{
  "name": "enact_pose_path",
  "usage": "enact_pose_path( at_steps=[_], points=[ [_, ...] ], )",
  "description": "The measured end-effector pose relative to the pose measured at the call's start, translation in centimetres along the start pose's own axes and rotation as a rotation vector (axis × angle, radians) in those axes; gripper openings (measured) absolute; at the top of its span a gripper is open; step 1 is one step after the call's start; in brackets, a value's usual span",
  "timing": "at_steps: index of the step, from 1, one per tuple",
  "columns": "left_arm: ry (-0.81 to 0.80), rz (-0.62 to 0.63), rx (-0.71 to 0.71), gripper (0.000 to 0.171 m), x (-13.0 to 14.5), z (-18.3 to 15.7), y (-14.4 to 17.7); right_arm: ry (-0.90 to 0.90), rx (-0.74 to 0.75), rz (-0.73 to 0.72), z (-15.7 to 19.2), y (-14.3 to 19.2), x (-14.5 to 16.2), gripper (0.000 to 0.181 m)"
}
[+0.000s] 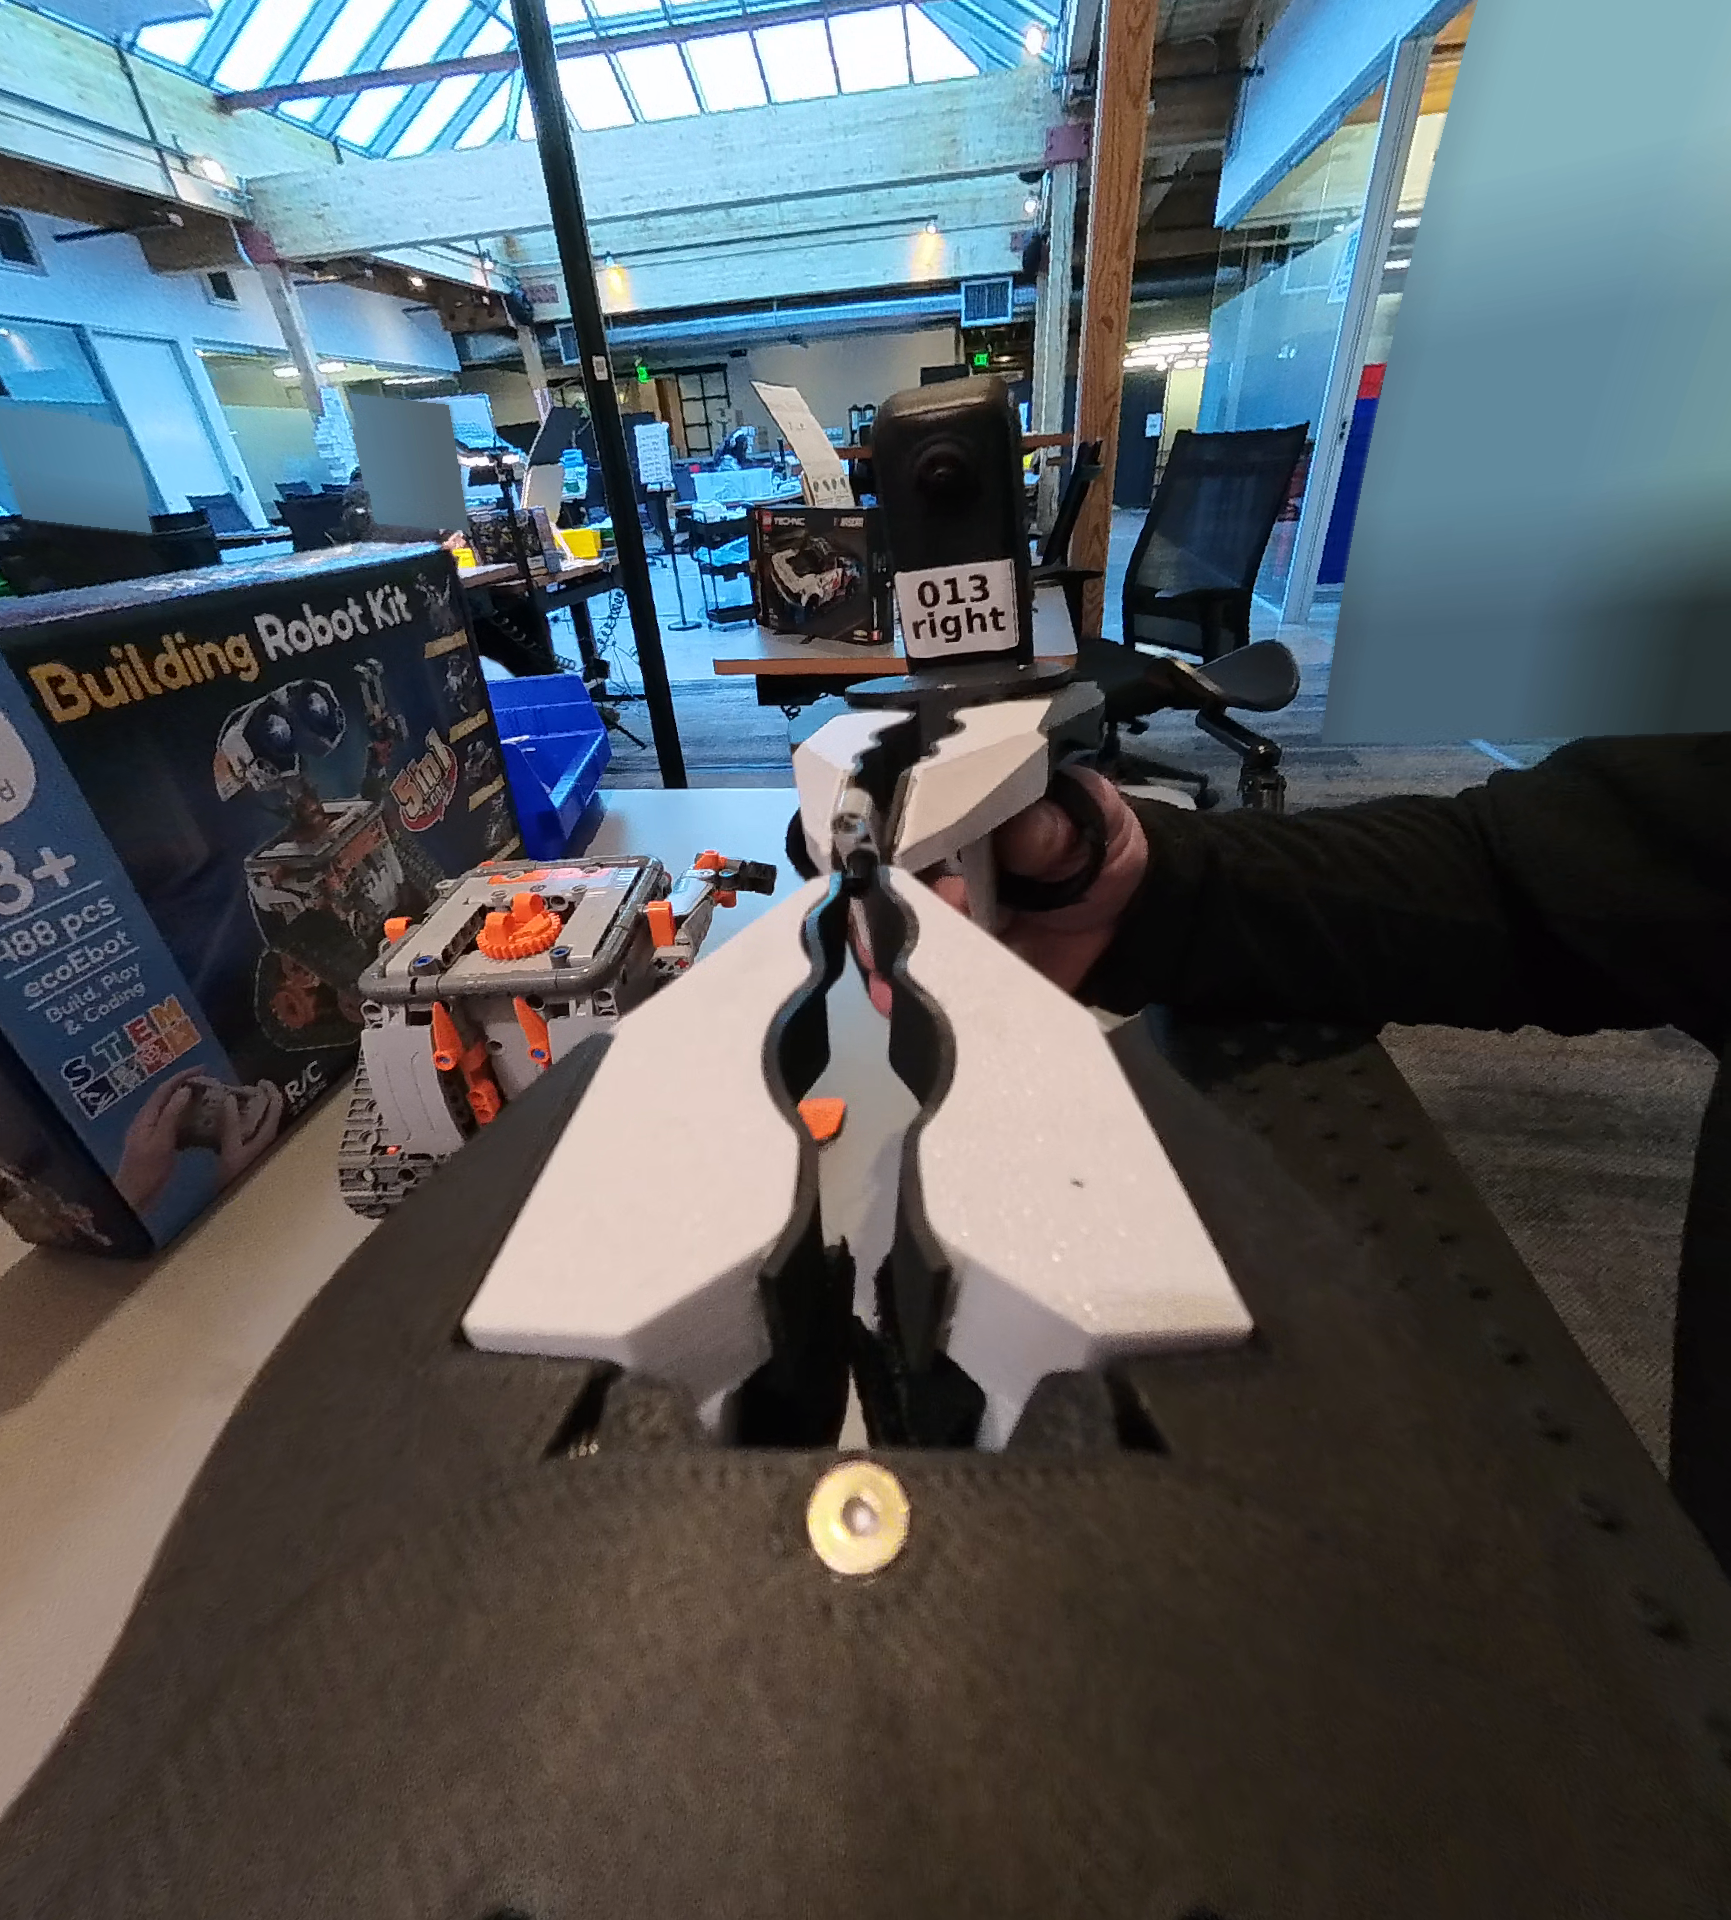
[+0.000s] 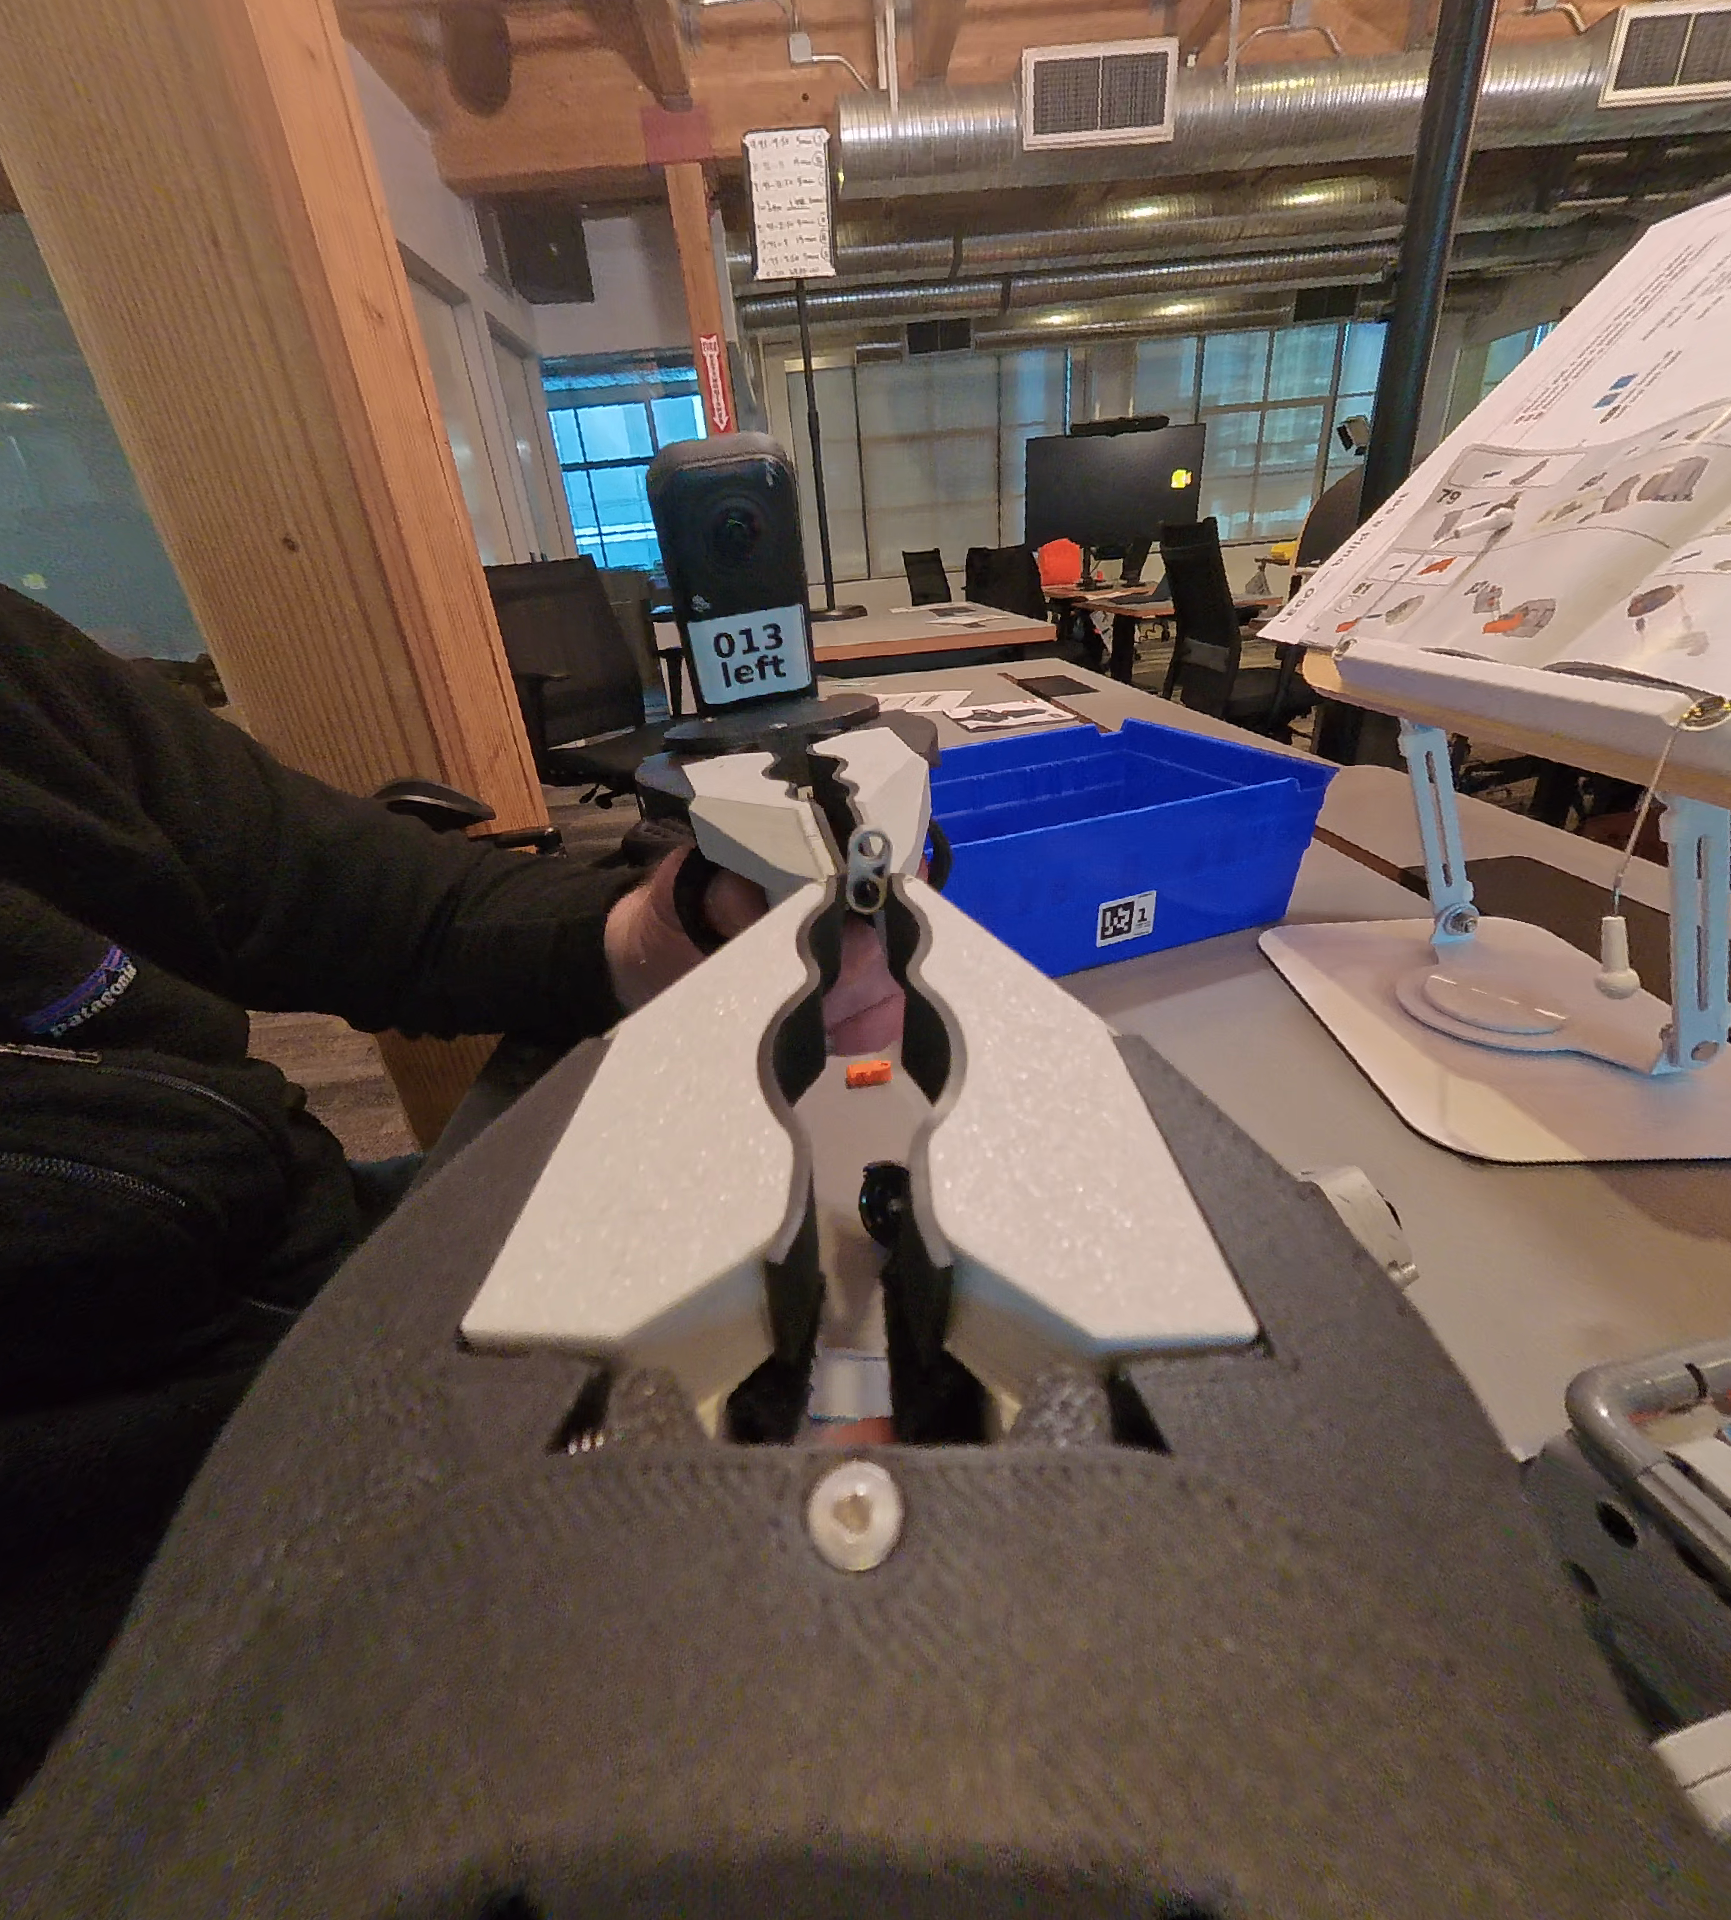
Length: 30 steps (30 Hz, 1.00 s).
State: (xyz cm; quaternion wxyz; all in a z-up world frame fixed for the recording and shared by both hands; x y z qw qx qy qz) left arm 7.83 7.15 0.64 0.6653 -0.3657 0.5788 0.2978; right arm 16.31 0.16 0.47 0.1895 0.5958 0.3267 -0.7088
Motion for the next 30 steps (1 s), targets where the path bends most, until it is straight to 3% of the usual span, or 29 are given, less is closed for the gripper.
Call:
enact_pose_path(
  at_steps=[19,30],
  points=[
    [-0.124,0.248,0.032,0.001,1.3,-0.1,0.5,0.285,0.082,0.266,0.5,-0.3,1.3,0.006],
    [-0.173,0.449,0.061,0.005,3.1,0.7,1.2,0.222,0.082,0.379,-0.5,-0.2,3.0,0.006]
  ],
)
Point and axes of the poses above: each gripper's, where its closed fingertips meet, y back along the fingers, x out of its underside, z = x × y across the jaws, the point moved 6 cm from there along y, back along the fingers, and after that the axes turned 7 degrees about -z, right-handed, at the moved point
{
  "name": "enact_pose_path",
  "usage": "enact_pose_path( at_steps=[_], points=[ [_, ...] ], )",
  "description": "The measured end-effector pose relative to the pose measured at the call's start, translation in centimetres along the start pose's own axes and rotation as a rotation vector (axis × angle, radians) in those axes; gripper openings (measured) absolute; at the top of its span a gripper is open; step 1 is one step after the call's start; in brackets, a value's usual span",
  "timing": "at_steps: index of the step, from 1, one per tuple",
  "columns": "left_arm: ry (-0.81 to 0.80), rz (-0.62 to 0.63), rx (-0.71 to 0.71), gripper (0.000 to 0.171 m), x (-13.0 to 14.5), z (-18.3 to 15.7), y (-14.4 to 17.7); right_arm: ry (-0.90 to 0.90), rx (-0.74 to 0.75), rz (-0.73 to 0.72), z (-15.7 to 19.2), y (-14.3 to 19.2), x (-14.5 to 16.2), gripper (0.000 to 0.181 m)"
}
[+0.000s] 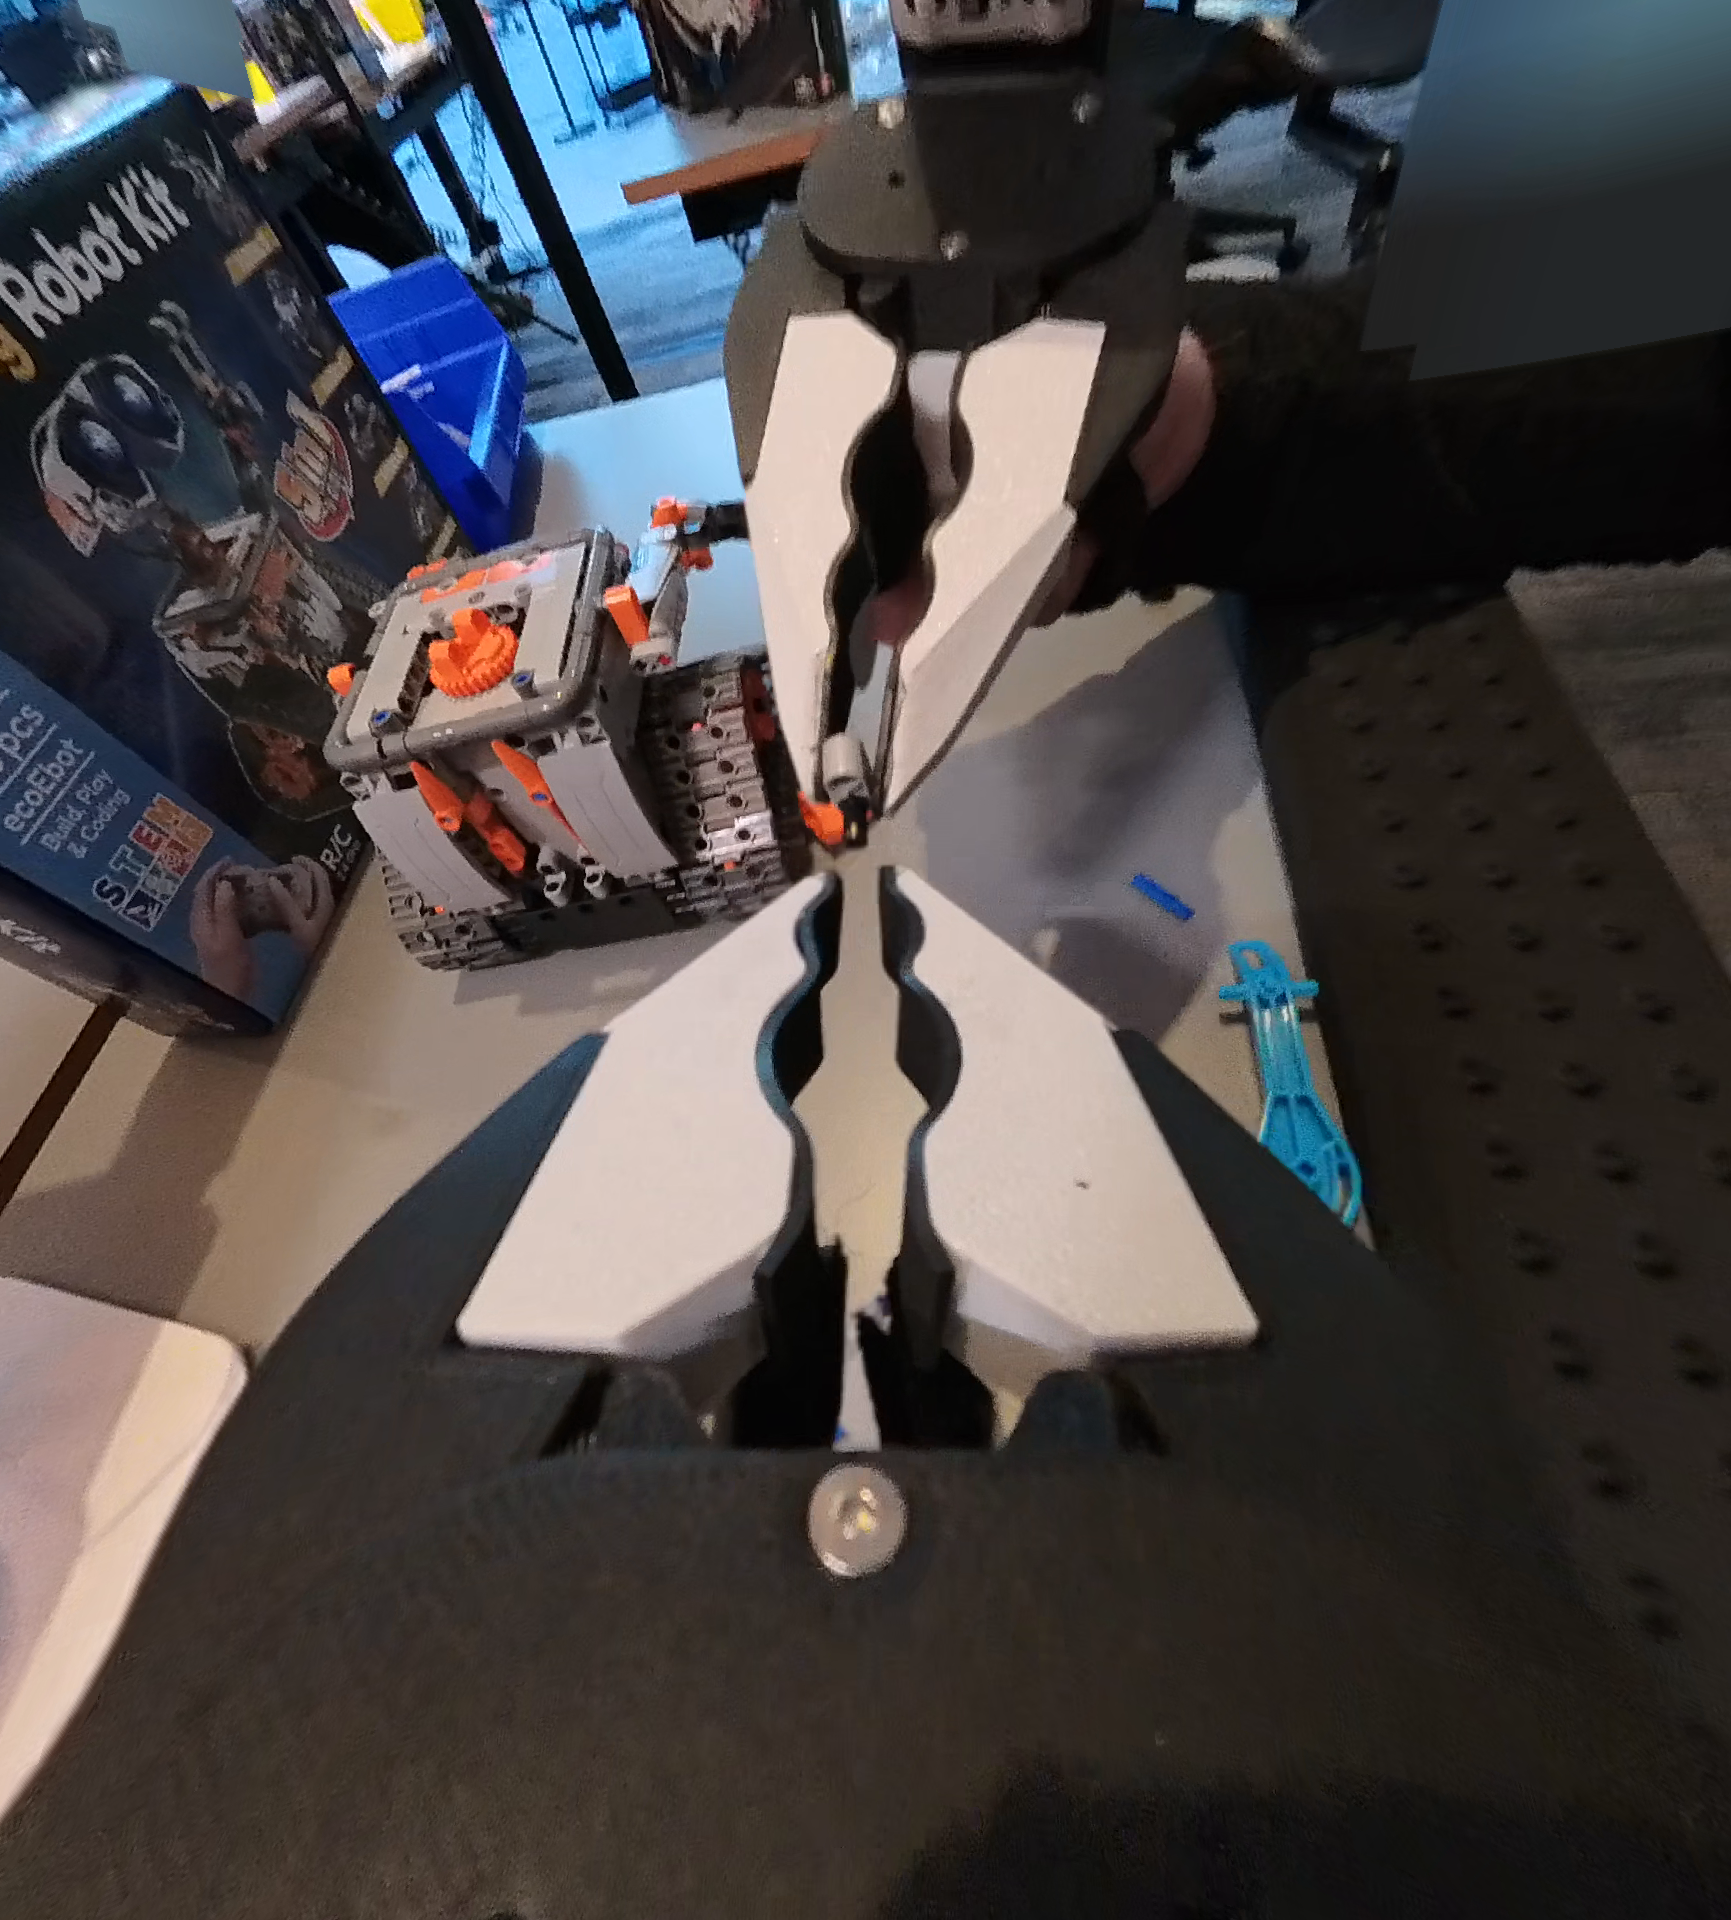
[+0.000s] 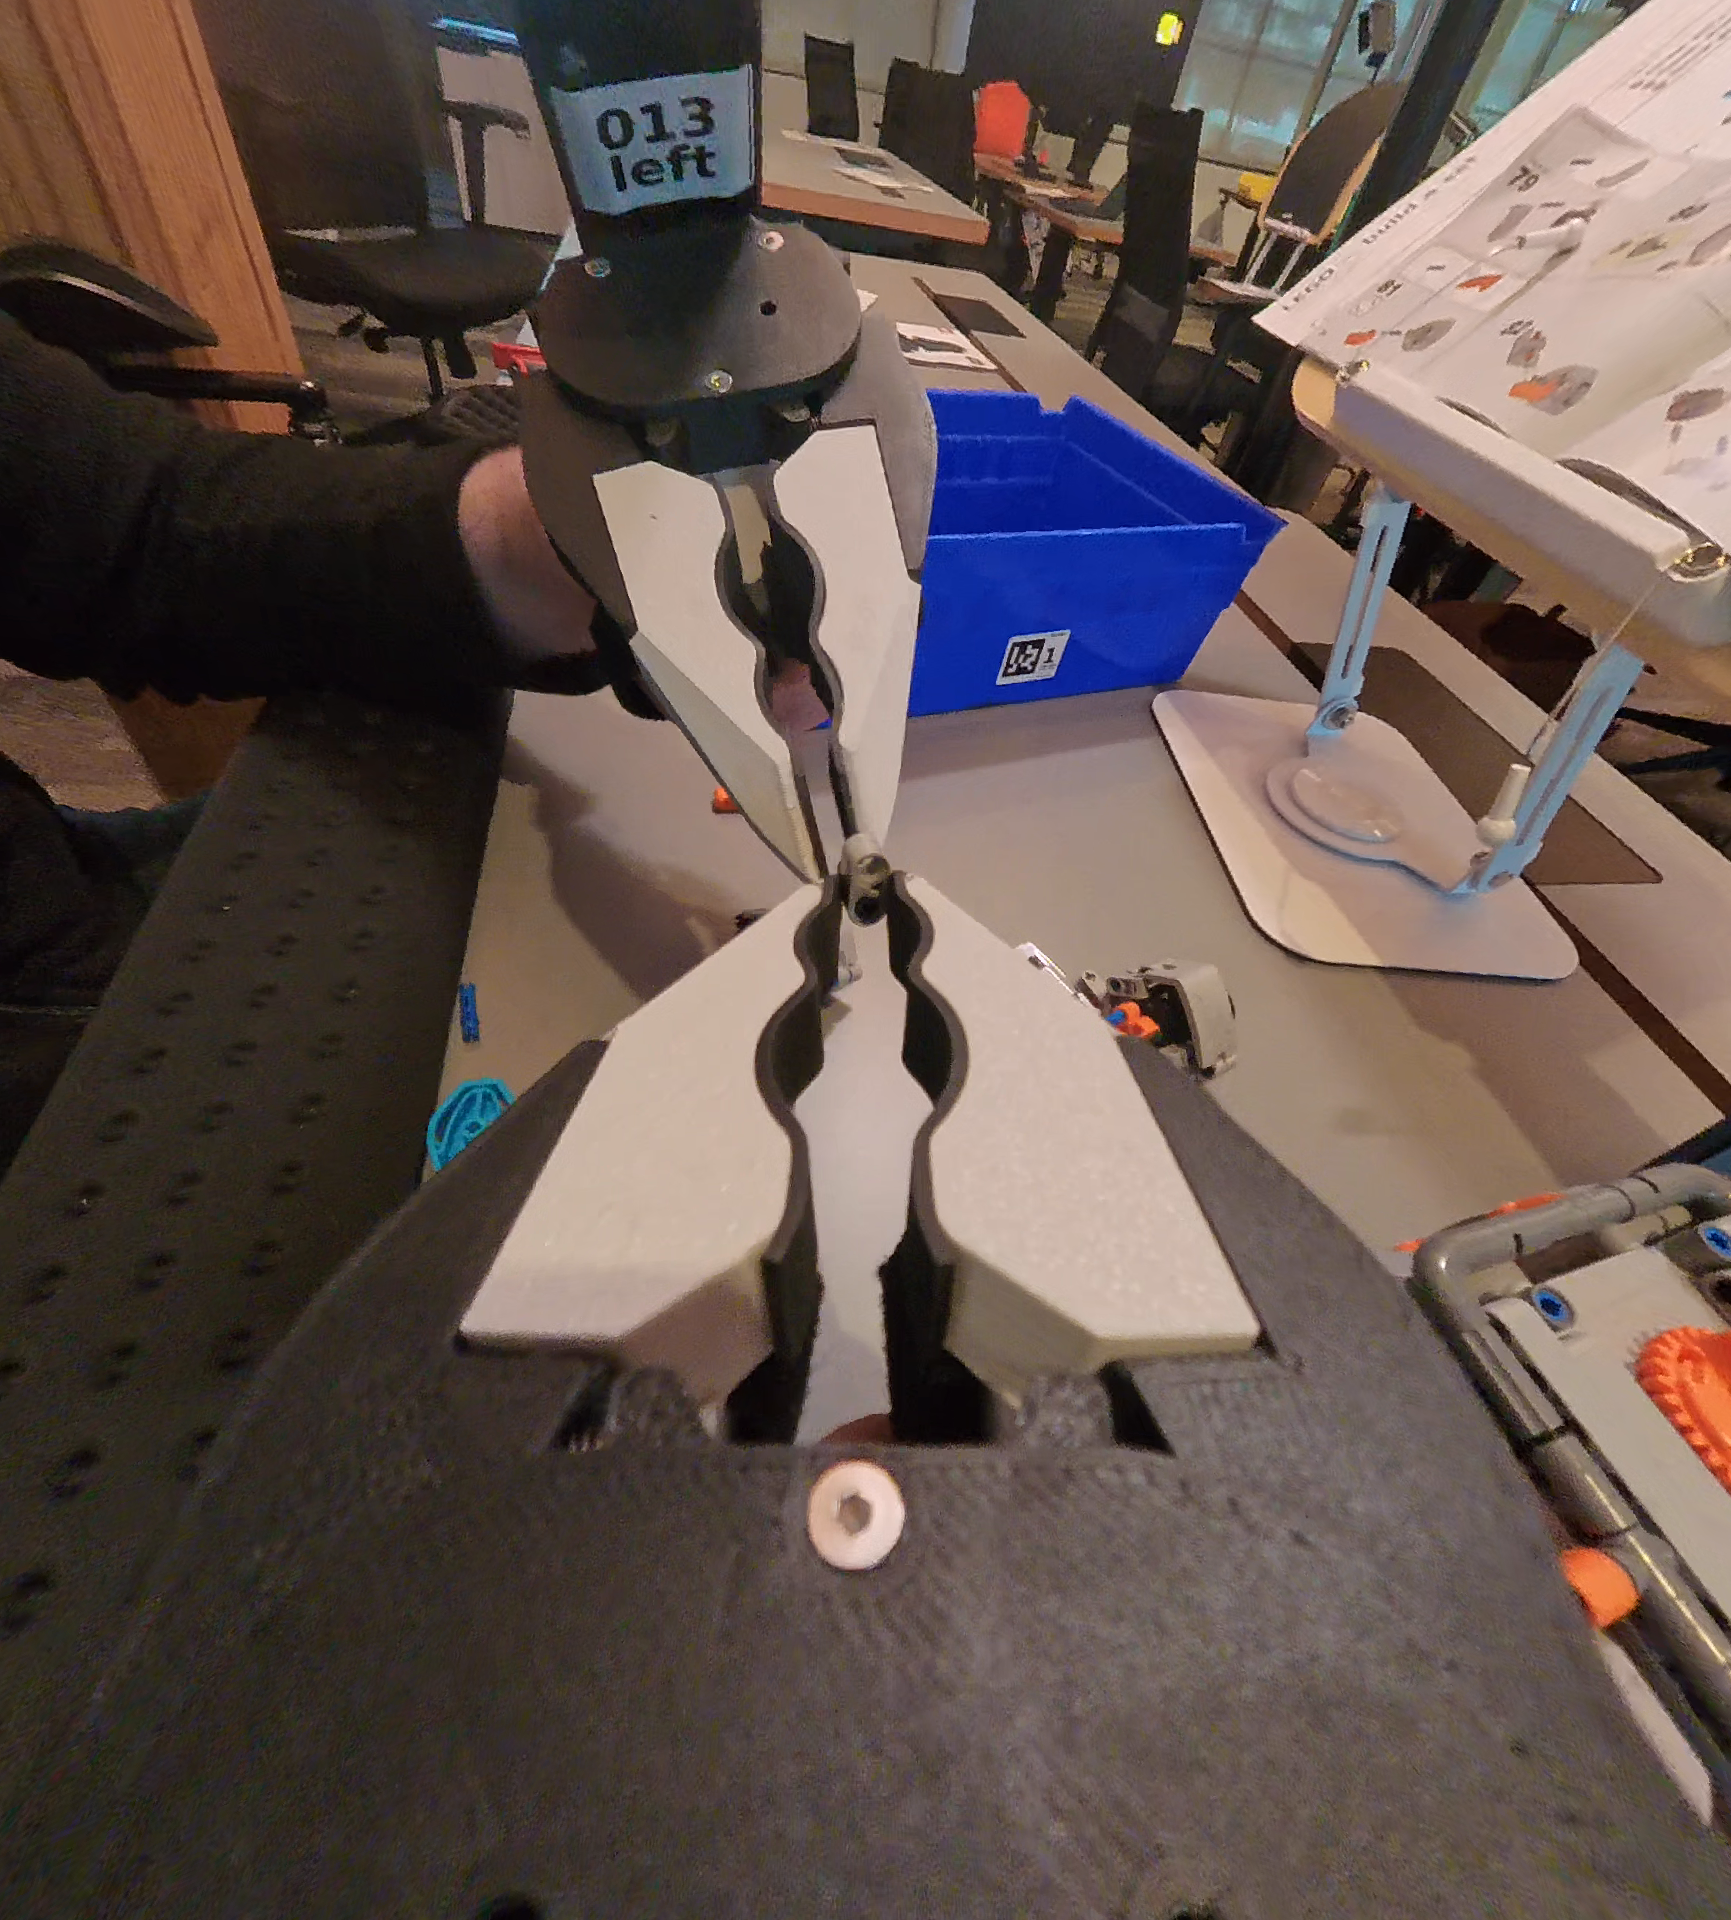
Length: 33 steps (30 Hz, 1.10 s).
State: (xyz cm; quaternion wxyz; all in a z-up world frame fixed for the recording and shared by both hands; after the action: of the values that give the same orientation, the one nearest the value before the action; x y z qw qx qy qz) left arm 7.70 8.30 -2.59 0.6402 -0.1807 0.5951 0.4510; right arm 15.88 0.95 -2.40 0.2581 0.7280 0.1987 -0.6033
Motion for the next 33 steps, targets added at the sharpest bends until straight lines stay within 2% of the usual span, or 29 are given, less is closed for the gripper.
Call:
enact_pose_path(
  at_steps=[4,7,14,18,22,25,33],
  points=[
    [0.004,0.125,0.033,0.020,1.6,0.3,-0.2,-0.036,-0.002,0.019,-0.4,0.5,0.3,0.005],
    [-0.001,0.287,0.099,0.028,3.8,0.0,-1.0,-0.046,-0.011,0.058,-0.4,0.3,0.8,0.006],
    [-0.050,0.518,0.210,0.029,6.7,-1.1,-2.9,-0.065,-0.019,0.112,-0.5,-0.1,1.7,0.006],
    [-0.058,0.567,0.244,0.022,7.5,-1.6,-3.3,-0.069,-0.020,0.114,-0.5,-0.1,1.8,0.006],
    [-0.063,0.570,0.254,0.006,7.9,-1.9,-3.7,-0.075,-0.026,0.116,-0.5,-0.2,1.9,0.006],
    [-0.107,0.536,0.217,0.004,7.5,-1.7,-3.9,-0.082,-0.035,0.113,-0.4,-0.2,1.9,0.006],
    [-0.166,0.315,-0.002,0.005,3.0,0.2,-1.5,-0.096,-0.075,0.051,-0.2,-0.3,1.5,0.005]
  ],
)
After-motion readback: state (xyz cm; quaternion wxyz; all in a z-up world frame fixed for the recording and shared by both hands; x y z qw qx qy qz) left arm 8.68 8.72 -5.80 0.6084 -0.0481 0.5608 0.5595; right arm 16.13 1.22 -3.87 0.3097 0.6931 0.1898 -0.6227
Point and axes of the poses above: each gripper's, where its closed fingertips meet, y back along the fingers, x out of its underside, z = x × y across the jaws, the point moved 6 cm from there along y, back along the fingers, and after that the axes turned 7 degrees about -z, right-handed, at the moved point
